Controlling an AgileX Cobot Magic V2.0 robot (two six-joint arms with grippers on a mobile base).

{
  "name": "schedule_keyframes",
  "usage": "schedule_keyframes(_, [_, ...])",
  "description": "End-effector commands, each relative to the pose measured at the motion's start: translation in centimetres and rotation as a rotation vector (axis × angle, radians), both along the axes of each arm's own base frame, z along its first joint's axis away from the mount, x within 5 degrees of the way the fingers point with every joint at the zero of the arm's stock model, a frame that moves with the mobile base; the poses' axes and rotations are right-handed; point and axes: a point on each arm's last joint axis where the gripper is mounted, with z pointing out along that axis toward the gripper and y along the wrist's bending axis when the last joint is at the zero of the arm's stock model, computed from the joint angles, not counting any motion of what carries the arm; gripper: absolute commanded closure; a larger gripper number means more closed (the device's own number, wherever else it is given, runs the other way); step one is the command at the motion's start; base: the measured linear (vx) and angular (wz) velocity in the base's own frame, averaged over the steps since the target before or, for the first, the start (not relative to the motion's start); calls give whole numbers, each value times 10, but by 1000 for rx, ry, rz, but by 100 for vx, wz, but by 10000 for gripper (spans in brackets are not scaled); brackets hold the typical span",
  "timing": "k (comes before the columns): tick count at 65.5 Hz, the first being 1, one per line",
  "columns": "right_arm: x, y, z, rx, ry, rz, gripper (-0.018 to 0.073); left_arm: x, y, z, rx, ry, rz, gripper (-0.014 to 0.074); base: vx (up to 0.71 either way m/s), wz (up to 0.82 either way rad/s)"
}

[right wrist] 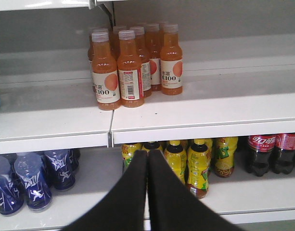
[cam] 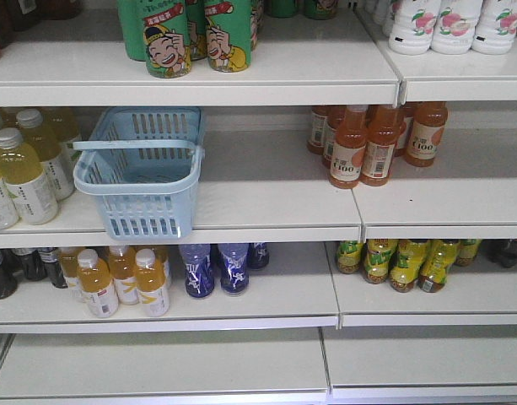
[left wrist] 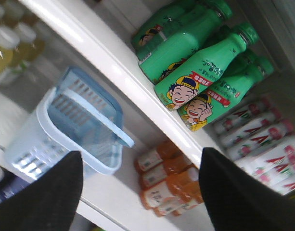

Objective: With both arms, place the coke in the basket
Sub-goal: 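Close the left gripper around the light-blue basket handle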

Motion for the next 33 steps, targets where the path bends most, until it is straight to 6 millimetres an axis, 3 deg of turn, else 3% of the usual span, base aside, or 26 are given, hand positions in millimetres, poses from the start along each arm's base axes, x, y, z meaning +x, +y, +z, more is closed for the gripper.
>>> schedule_keyframes(1, [2,0,4,-19,-52,1,569,15,-1,5,-297,38,27,100,0,0])
schedule_keyframes(7, [2,0,4,-19,-52,1,569,33,-5,-6,-533,140,28,100,0,0])
schedule_keyframes(14, [2,0,4,-19,-53,1,569,53,-7,-21,-652,230,43,100,0,0])
schedule_keyframes(22, [2,0,4,-19,-53,1,569,76,-14,-35,-632,322,-2,100,0,0])
schedule_keyframes(33, [2,0,4,-19,-53,1,569,118,-26,-33,-610,378,-133,115,0,0])
